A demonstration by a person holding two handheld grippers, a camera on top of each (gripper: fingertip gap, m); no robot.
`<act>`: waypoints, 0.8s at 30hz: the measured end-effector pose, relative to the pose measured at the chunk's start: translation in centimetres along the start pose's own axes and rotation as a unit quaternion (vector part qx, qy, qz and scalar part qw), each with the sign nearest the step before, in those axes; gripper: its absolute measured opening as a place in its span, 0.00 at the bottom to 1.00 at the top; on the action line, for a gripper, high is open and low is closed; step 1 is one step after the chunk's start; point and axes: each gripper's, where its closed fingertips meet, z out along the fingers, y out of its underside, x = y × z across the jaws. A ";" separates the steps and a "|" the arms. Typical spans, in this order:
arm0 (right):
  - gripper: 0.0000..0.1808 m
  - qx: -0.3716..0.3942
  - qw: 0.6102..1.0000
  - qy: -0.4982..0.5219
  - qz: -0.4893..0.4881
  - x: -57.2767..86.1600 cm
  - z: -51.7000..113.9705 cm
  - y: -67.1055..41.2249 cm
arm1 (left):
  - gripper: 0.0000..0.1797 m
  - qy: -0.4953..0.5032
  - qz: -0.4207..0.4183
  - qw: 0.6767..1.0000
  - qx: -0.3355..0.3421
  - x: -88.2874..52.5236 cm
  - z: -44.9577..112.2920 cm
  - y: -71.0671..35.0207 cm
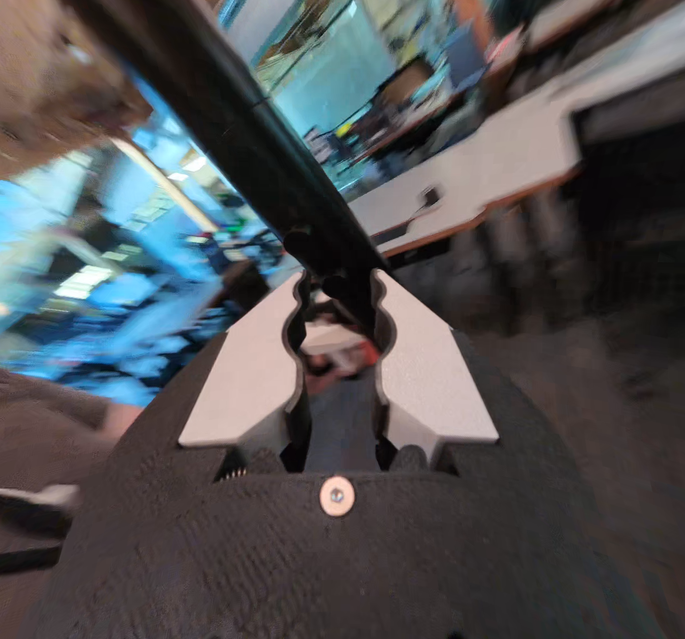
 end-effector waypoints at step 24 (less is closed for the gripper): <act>0.26 -0.127 0.860 0.266 -0.416 -2.9 37.8 14.7 | 0.27 -0.218 0.040 0.946 -0.238 -26.9 -43.1 -2.9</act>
